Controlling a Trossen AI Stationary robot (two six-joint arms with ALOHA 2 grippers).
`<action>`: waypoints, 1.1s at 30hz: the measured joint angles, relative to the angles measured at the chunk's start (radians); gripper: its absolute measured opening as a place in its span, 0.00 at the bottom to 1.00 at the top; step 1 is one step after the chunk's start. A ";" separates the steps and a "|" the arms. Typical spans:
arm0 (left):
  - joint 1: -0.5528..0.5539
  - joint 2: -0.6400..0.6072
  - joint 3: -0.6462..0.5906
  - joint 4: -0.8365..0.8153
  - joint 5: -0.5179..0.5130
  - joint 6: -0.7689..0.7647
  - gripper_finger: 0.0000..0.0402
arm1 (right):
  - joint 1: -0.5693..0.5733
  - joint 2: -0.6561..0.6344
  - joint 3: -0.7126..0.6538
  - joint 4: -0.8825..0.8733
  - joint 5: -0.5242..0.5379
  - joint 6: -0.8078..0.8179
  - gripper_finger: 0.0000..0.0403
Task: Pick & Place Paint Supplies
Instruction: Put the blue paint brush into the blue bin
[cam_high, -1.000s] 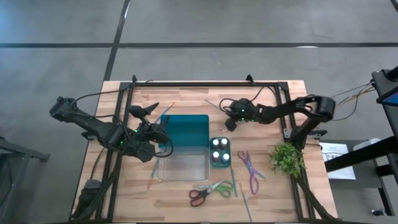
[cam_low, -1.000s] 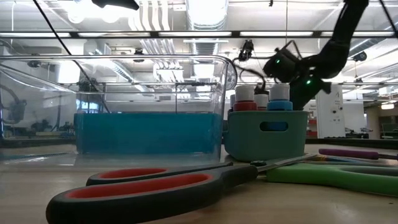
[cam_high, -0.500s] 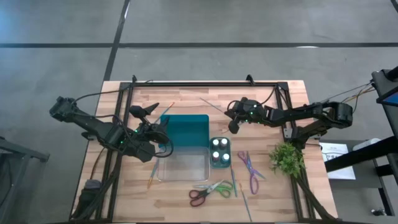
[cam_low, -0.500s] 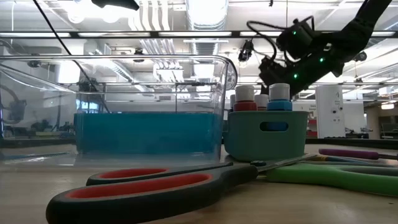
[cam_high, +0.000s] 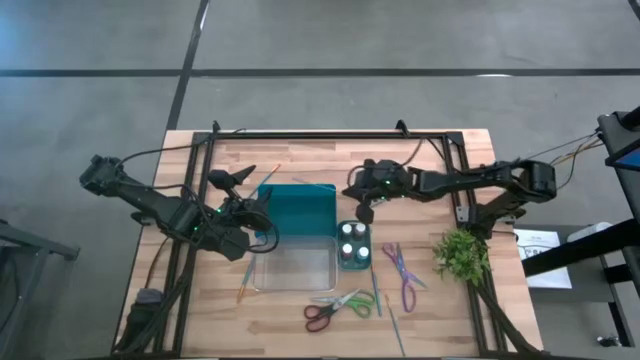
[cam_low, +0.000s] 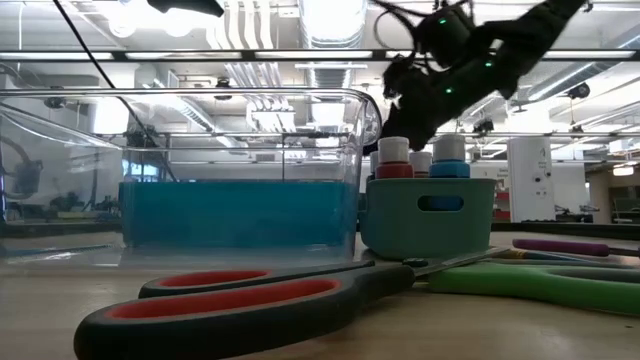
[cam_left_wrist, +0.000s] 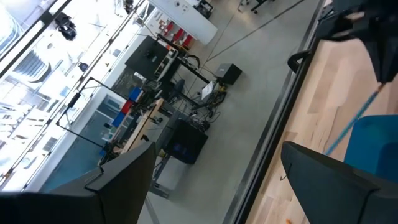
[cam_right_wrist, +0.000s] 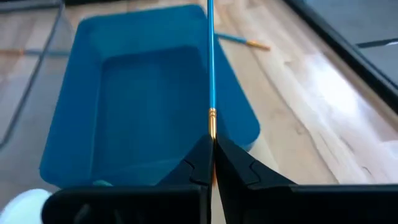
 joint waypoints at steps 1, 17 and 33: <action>0.000 0.000 0.000 0.000 0.000 0.000 0.88 | 0.000 0.017 0.022 -0.024 -0.014 -0.014 0.02; 0.000 0.000 0.000 0.000 0.000 0.000 0.88 | -0.006 0.237 0.327 -0.254 -0.169 -0.212 0.02; -0.001 0.000 -0.001 -0.001 0.012 -0.004 0.88 | -0.026 0.332 0.400 -0.236 -0.192 -0.237 0.02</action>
